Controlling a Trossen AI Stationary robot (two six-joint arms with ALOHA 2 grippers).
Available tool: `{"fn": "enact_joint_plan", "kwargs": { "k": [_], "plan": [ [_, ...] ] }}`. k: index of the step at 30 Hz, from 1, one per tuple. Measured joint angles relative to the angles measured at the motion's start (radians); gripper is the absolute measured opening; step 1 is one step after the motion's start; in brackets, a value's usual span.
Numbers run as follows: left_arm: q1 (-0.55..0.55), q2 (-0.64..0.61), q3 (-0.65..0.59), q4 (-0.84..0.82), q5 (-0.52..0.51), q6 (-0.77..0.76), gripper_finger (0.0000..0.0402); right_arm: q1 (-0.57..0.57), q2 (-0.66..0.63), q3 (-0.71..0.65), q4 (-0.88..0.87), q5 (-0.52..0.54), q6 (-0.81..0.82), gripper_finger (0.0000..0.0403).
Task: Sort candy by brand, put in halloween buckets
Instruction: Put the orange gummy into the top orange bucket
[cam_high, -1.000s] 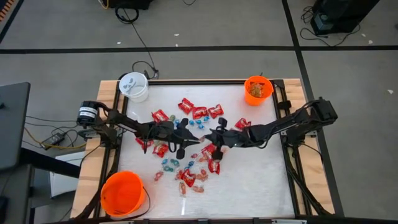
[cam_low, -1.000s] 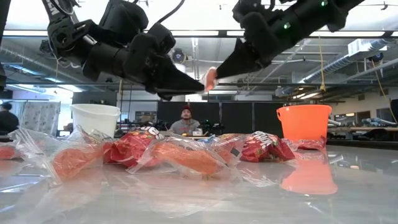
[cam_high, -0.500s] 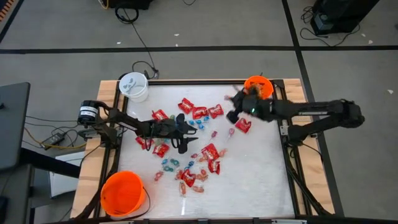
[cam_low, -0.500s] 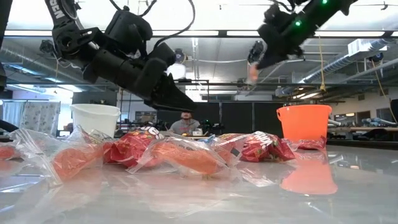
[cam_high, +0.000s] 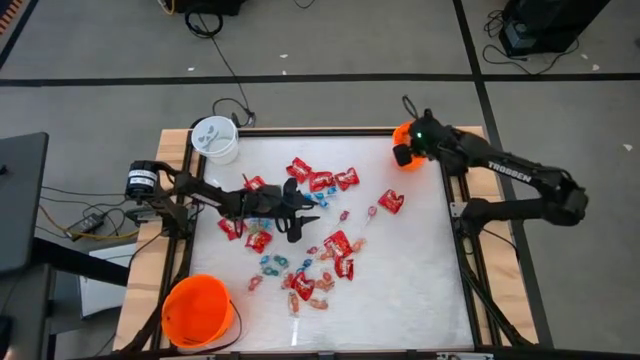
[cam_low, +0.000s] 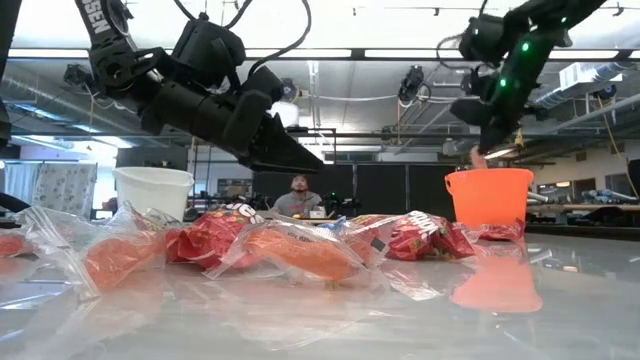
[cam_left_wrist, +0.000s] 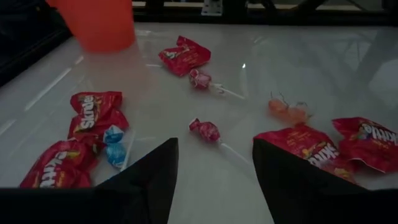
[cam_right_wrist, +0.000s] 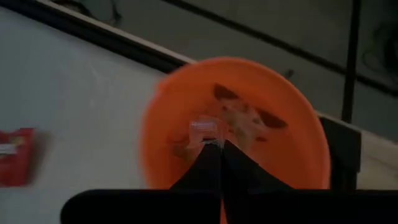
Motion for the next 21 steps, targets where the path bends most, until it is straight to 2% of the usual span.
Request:
{"fn": "enact_joint_plan", "kwargs": {
  "k": [6,11,16,21],
  "plan": [
    [0.020,0.000,0.001,0.012,0.039,-0.028,0.0212,-0.128,0.083,0.000,0.001,-0.193,-0.007,0.0020],
    [0.020,0.000,0.001,0.003,0.040,-0.052,0.0212,-0.139,0.109,0.000,0.031,-0.203,-0.033,0.0067],
    [0.020,0.000,0.001,0.004,0.029,-0.052,0.0212,-0.130,0.058,0.000,0.107,-0.221,-0.053,0.0111],
    [0.020,0.000,0.001,0.037,-0.009,-0.052,0.0212,-0.086,-0.061,0.000,0.137,-0.289,-0.054,0.0136]
  ]
}}
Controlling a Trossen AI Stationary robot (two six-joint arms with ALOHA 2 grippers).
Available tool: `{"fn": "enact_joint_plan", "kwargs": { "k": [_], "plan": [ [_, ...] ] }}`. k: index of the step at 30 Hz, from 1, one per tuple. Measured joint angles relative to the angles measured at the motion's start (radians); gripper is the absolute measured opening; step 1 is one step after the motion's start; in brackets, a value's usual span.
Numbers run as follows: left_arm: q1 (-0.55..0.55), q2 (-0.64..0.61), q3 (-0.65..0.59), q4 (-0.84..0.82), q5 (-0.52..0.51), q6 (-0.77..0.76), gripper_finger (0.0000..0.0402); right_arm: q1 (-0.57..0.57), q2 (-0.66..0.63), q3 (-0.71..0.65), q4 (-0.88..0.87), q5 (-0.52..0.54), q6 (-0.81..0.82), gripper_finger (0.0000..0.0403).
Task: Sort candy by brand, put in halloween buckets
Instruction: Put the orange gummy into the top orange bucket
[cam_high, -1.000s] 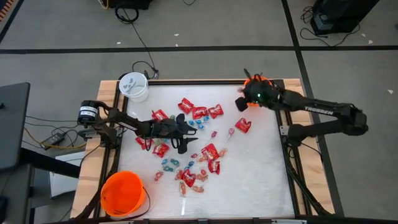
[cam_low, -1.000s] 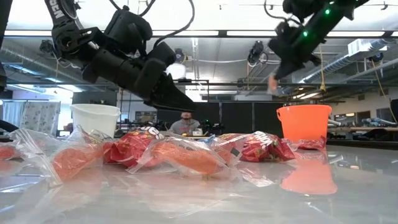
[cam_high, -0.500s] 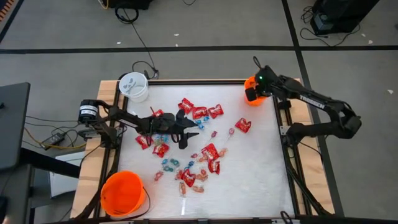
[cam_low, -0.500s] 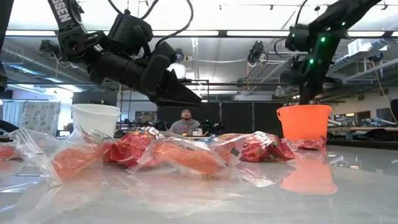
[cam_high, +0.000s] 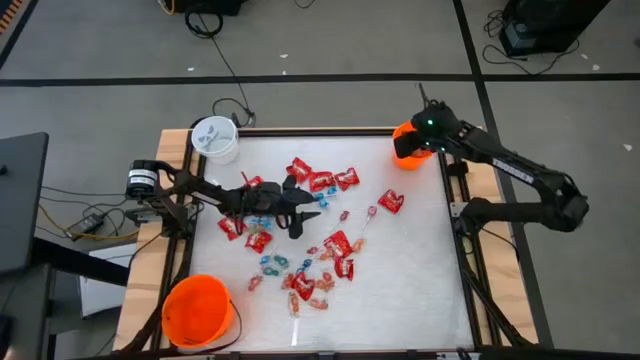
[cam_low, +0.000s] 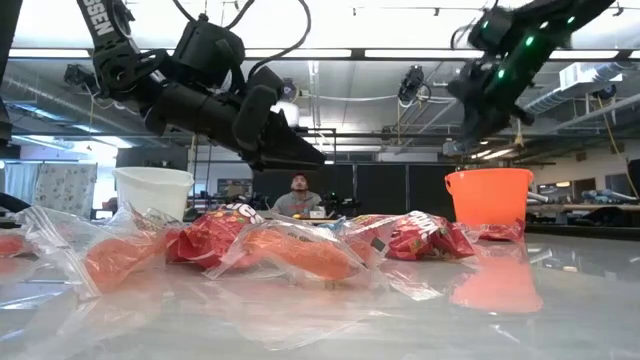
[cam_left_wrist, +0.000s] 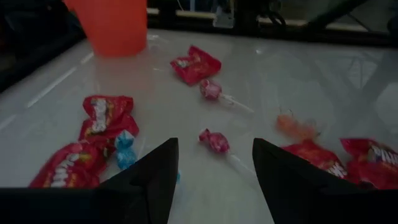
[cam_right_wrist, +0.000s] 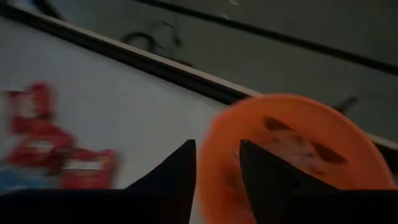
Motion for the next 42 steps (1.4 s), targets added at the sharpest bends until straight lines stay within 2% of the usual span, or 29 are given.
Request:
{"fn": "enact_joint_plan", "kwargs": {
  "k": [5,9,13,16,20,23,28,30,32,36,42],
  "plan": [
    [-0.012,0.000,0.000,0.062,-0.004,-0.004,0.0212,0.120,-0.125,0.000,-0.008,-0.041,0.001,0.0137],
    [-0.034,0.000,0.001,0.071,-0.003,-0.051,0.0212,0.253,-0.190,0.000,-0.041,0.038,-0.001,0.0136],
    [-0.051,0.000,0.001,0.077,-0.004,-0.074,0.0212,0.393,-0.224,-0.028,-0.057,0.103,0.047,0.0136],
    [-0.061,0.000,0.001,0.083,0.007,-0.086,0.0212,0.497,-0.226,-0.070,-0.047,0.104,0.100,0.0136],
    [-0.071,0.001,0.001,0.082,0.071,-0.106,0.0212,0.647,-0.206,-0.138,0.019,0.105,0.155,0.0136],
    [-0.084,0.019,0.001,0.081,0.089,-0.106,0.0212,0.747,-0.175,-0.189,0.125,0.114,0.129,0.0136],
    [-0.089,0.072,0.005,0.081,0.046,-0.105,0.0212,0.882,-0.093,-0.296,0.381,0.251,0.052,0.0136],
    [-0.089,0.088,0.005,0.079,0.036,-0.105,0.0212,0.911,-0.048,-0.338,0.487,0.229,-0.012,0.0136],
    [-0.089,0.089,0.005,0.075,0.041,-0.105,0.0212,0.933,0.004,-0.366,0.569,0.152,-0.044,0.0136],
    [-0.090,0.089,0.005,0.093,0.046,-0.080,0.0212,0.984,0.121,-0.394,0.663,0.024,-0.013,0.0136],
    [-0.088,0.089,0.006,0.148,-0.055,-0.022,0.0212,1.066,0.331,-0.395,0.811,0.031,-0.089,0.0145]
  ]
}}
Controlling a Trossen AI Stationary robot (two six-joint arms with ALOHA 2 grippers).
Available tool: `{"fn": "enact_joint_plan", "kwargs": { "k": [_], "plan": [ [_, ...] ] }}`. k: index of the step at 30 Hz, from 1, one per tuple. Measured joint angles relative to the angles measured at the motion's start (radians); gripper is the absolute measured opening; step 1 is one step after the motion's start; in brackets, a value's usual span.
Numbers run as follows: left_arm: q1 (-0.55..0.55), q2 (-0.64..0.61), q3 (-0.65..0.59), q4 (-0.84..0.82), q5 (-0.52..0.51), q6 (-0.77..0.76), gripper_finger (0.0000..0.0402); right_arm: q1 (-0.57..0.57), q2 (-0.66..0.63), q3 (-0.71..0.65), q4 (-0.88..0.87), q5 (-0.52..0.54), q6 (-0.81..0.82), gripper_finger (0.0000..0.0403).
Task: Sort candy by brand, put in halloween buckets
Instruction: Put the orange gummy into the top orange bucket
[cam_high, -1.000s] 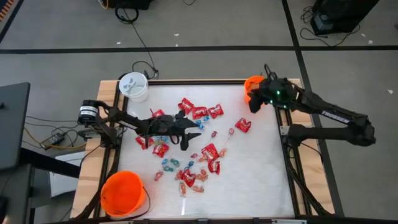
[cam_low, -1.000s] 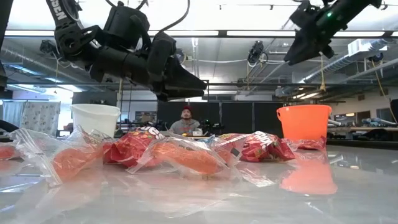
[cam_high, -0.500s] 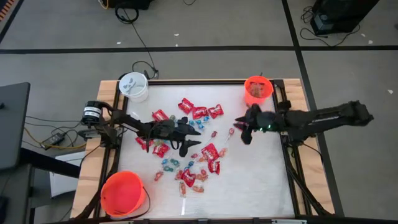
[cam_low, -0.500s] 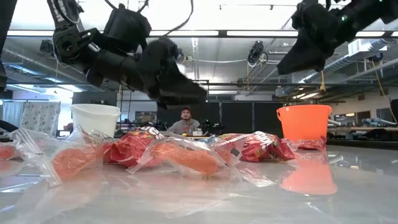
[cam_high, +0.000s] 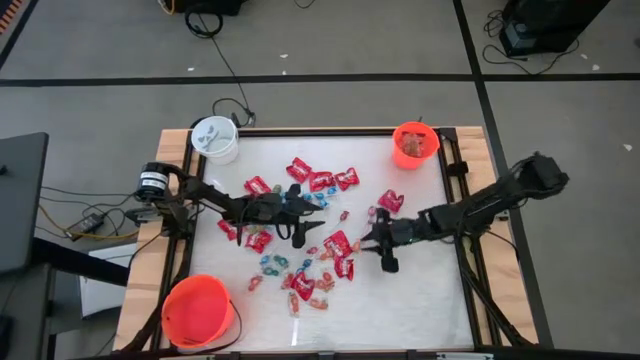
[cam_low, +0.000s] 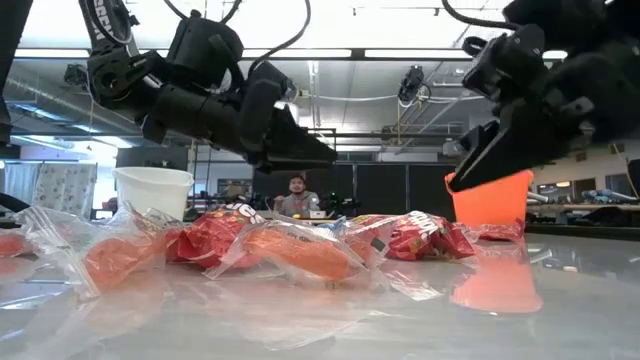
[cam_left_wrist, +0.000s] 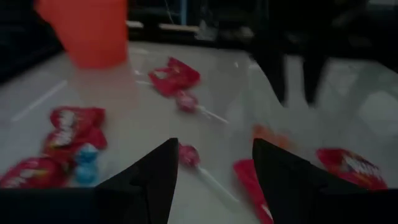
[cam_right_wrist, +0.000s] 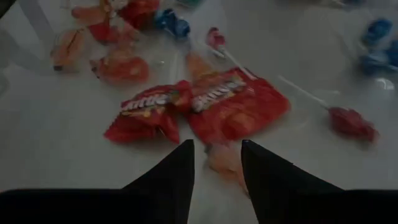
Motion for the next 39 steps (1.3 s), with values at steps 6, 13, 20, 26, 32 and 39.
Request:
{"fn": "enact_joint_plan", "kwargs": {
  "k": [6,13,20,26,32,39],
  "plan": [
    [0.005,0.000,0.000,0.017,-0.004,0.042,0.0212,0.007,0.144,0.001,0.061,0.053,0.001,0.0196],
    [0.030,0.000,0.000,0.013,-0.005,0.049,0.0212,-0.003,0.264,0.005,0.147,0.155,0.048,0.0258],
    [0.041,0.000,0.000,0.012,-0.006,0.048,0.0212,-0.037,0.311,0.005,0.198,0.158,0.183,0.0211],
    [0.041,0.000,0.000,0.008,-0.005,0.049,0.0212,-0.072,0.208,-0.002,0.149,0.158,0.213,0.0061],
    [0.041,0.000,0.000,0.005,-0.005,0.072,0.0212,-0.159,0.013,0.000,0.039,0.200,0.204,0.0033],
    [0.041,0.000,0.000,0.003,-0.005,0.072,0.0212,-0.341,-0.186,0.120,-0.394,0.252,0.168,0.0018]
  ]
}}
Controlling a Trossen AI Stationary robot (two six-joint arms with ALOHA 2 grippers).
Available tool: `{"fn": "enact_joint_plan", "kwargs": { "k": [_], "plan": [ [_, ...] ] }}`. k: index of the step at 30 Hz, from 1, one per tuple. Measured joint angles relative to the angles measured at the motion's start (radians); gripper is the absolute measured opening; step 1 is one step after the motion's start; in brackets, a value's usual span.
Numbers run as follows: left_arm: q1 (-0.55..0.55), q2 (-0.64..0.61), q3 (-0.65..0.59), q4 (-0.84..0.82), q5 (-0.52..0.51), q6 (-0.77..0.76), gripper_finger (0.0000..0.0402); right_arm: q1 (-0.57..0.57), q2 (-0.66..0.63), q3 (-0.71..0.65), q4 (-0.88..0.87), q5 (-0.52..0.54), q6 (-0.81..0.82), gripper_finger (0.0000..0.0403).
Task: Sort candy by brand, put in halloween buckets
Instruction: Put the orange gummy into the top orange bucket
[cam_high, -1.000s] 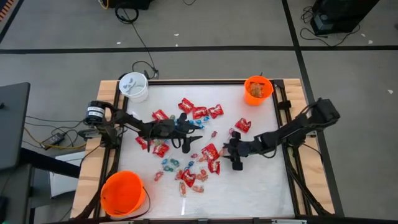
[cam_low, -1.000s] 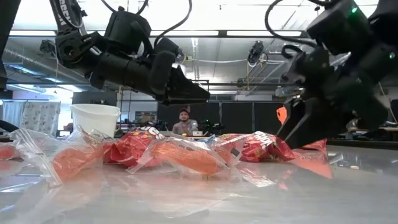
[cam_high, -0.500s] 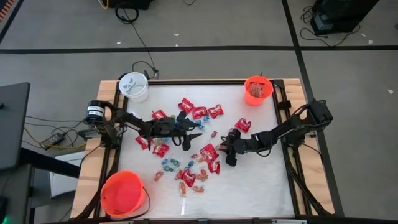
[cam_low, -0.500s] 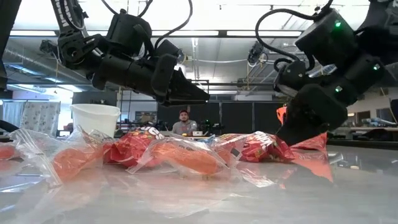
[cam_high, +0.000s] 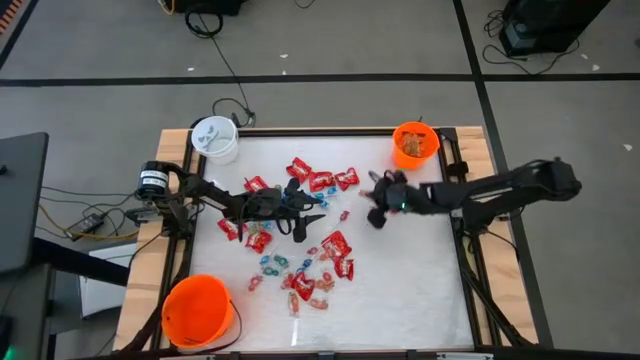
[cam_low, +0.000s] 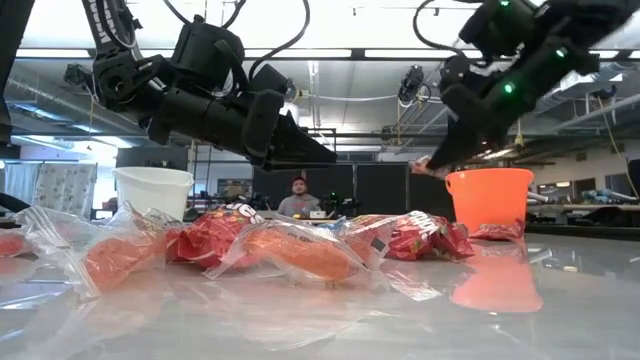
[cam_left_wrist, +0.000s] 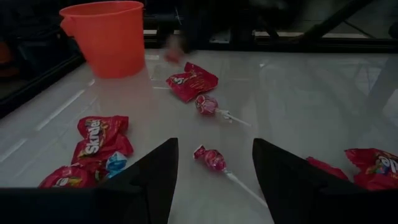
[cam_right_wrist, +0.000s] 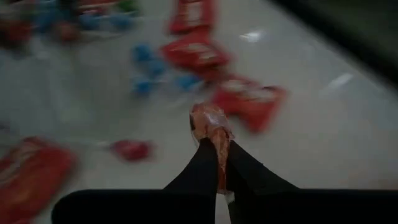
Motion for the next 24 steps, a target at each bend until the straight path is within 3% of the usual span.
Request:
{"fn": "enact_joint_plan", "kwargs": {
  "k": [5,9,16,24],
  "plan": [
    [0.000,0.000,0.000,0.008,0.000,0.000,0.0212,-0.140,-0.061,0.134,-0.273,0.120,-0.090,0.0018],
    [0.000,0.000,0.000,0.009,0.000,0.004,0.0212,-0.254,-0.084,0.234,-0.356,0.164,-0.152,0.0018],
    [0.000,0.000,0.000,0.007,0.000,0.005,0.0212,-0.524,-0.054,0.359,-0.564,0.061,-0.143,0.0017],
    [0.000,-0.001,0.000,-0.006,0.000,0.031,0.0212,-0.794,0.064,0.363,-0.583,-0.165,-0.171,0.0017]
  ]
}}
